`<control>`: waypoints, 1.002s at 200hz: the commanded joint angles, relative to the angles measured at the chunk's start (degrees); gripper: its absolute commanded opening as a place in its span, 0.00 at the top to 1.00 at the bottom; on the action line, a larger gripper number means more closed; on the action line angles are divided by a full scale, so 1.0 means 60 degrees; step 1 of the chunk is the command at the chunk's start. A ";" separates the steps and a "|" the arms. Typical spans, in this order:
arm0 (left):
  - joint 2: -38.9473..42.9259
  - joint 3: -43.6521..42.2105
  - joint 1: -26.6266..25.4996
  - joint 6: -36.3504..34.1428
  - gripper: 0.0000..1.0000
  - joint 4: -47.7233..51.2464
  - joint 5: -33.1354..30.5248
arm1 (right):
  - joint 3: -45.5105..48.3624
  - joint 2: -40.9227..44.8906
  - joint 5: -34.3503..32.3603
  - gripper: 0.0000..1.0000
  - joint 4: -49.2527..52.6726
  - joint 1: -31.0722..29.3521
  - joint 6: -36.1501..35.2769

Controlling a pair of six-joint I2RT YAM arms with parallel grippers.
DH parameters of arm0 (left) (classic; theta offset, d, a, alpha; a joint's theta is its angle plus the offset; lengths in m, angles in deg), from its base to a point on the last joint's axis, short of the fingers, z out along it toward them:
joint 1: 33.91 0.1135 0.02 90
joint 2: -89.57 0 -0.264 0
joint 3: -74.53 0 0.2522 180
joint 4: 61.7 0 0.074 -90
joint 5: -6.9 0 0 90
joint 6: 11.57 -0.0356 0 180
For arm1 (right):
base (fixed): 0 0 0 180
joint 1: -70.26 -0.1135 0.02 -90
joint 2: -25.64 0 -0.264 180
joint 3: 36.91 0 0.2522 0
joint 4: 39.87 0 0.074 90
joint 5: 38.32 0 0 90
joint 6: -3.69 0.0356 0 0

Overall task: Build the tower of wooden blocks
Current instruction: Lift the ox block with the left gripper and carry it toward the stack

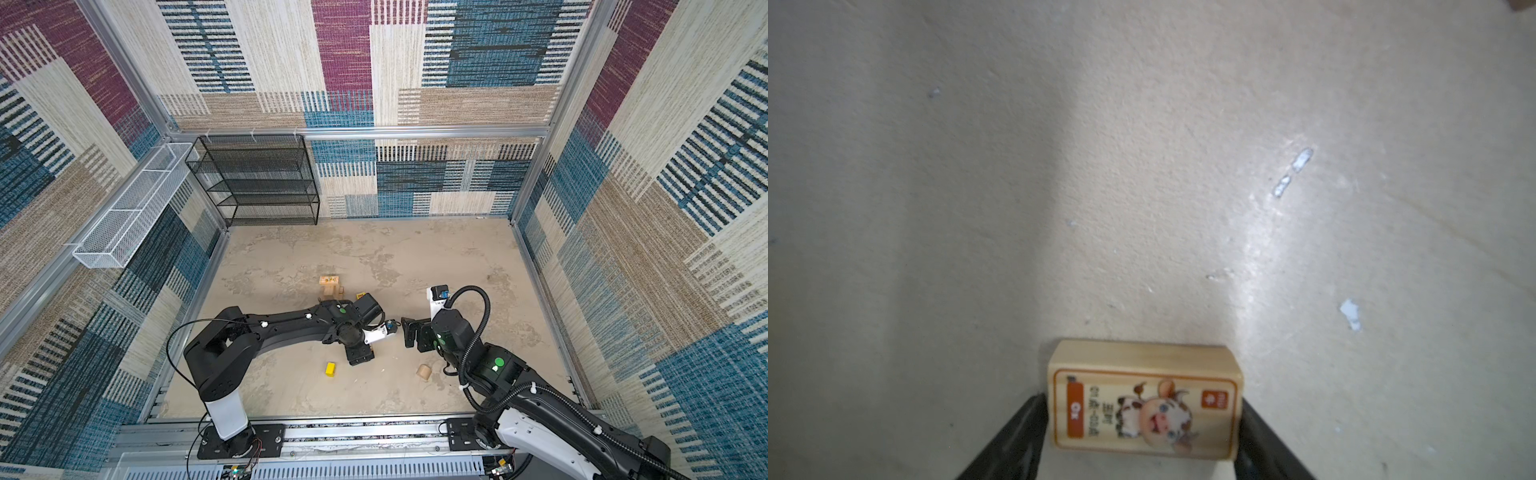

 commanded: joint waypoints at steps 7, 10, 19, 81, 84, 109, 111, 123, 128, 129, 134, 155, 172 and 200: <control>0.0062 0.0067 -0.0013 0.0352 0.23 0.0198 0.0059 | -0.0013 0.0009 -0.0083 0.00 -0.0077 0.0001 -0.0017; 0.0063 0.0068 -0.0009 0.0347 0.23 0.0195 0.0046 | -0.0013 0.0008 -0.0092 0.00 -0.0076 0.0001 -0.0025; 0.0084 0.0071 -0.0009 0.0342 0.22 0.0203 0.0040 | -0.0007 -0.0005 -0.0097 0.00 -0.0079 0.0001 -0.0039; 0.0129 0.0202 -0.0009 0.0322 0.25 0.0230 0.0228 | -0.0026 -0.0084 -0.0098 0.00 -0.0094 -0.0001 -0.0070; 0.0135 0.0211 -0.0014 0.0329 0.25 0.0239 0.0243 | -0.0009 -0.0095 -0.0090 0.00 -0.0094 0.0001 -0.0070; 0.0151 0.0223 -0.0002 0.0304 0.25 0.0247 0.0269 | -0.0033 -0.0122 -0.0098 0.00 -0.0110 0.0001 -0.0078; 0.0151 0.0220 -0.0001 0.0302 0.25 0.0247 0.0262 | -0.0033 -0.0118 -0.0093 0.00 -0.0109 0.0001 -0.0083; 0.0116 0.0243 -0.0005 0.0290 0.26 0.0260 0.0246 | -0.0033 -0.0143 -0.0093 0.00 -0.0111 0.0001 -0.0085; 0.0117 0.0249 -0.0007 0.0292 0.26 0.0265 0.0245 | -0.0032 -0.0148 -0.0090 0.00 -0.0127 0.0004 -0.0099; 0.0112 0.0253 -0.0011 0.0296 0.26 0.0270 0.0245 | -0.0033 -0.0144 -0.0089 0.00 -0.0125 0.0003 -0.0092; 0.0108 0.0258 -0.0003 0.0300 0.27 0.0273 0.0245 | -0.0019 -0.0148 -0.0075 0.00 -0.0125 0.0001 -0.0097; 0.0057 0.0294 -0.0001 0.0272 0.30 0.0291 0.0252 | -0.0018 -0.0188 -0.0067 0.00 -0.0134 0.0001 -0.0114; 0.0005 0.0327 -0.0008 0.0286 0.30 0.0361 0.0223 | 0.0010 -0.0195 -0.0072 0.00 -0.0135 0.0001 -0.0112; -0.0018 0.0361 -0.0001 0.0268 0.35 0.0436 0.0231 | 0.0023 -0.0199 -0.0071 0.00 -0.0138 0.0012 -0.0102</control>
